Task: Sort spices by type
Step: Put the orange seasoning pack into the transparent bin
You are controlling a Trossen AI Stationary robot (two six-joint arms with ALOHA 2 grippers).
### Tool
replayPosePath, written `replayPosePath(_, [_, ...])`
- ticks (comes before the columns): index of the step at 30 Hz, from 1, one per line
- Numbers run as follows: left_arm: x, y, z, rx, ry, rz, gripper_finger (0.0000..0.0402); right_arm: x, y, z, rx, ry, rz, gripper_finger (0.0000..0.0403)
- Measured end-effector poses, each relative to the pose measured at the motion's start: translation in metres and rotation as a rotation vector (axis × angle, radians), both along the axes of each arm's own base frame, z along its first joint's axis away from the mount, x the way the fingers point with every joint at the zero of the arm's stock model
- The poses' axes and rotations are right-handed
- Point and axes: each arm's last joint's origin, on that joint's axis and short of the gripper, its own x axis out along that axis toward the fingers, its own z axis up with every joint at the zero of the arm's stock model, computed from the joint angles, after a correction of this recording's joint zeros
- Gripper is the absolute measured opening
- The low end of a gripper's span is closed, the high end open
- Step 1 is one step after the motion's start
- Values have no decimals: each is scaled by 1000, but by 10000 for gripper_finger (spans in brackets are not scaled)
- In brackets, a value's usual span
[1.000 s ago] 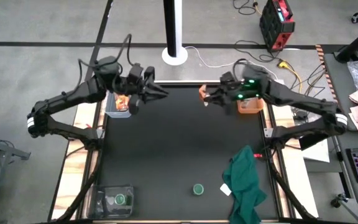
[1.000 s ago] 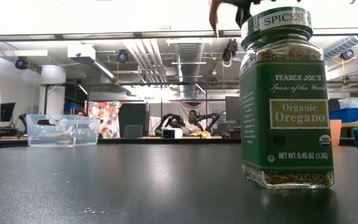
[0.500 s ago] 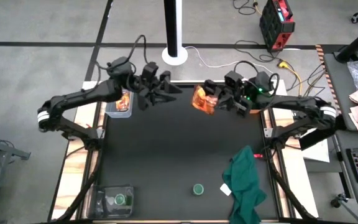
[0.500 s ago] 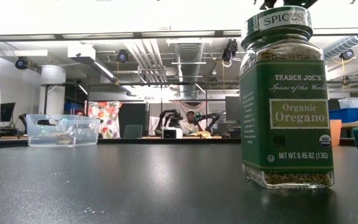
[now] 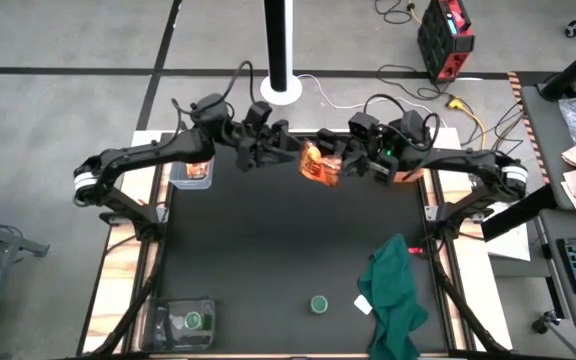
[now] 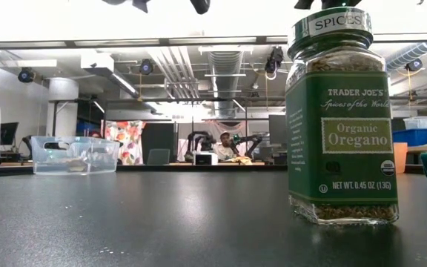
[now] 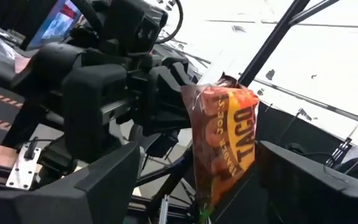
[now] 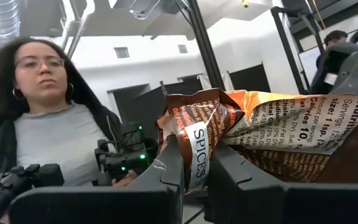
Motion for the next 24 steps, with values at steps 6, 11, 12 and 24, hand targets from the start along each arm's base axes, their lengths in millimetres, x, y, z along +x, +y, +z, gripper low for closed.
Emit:
replayPosePath(6, [2, -3, 1, 22, -24, 20, 299, 7, -3, -7, 0, 13, -6, 32])
replayPosePath(11, [3, -7, 1, 28, -27, 0, 283, 13, -5, -13, 7, 32, -8, 31])
replayPosePath(12, [3, -8, 1, 34, -29, -13, 279, 13, -5, -14, 7, 33, -8, 31])
replayPosePath(24, [3, -14, 2, 67, -46, -59, 199, 14, -5, -14, -16, 9, -21, 31])
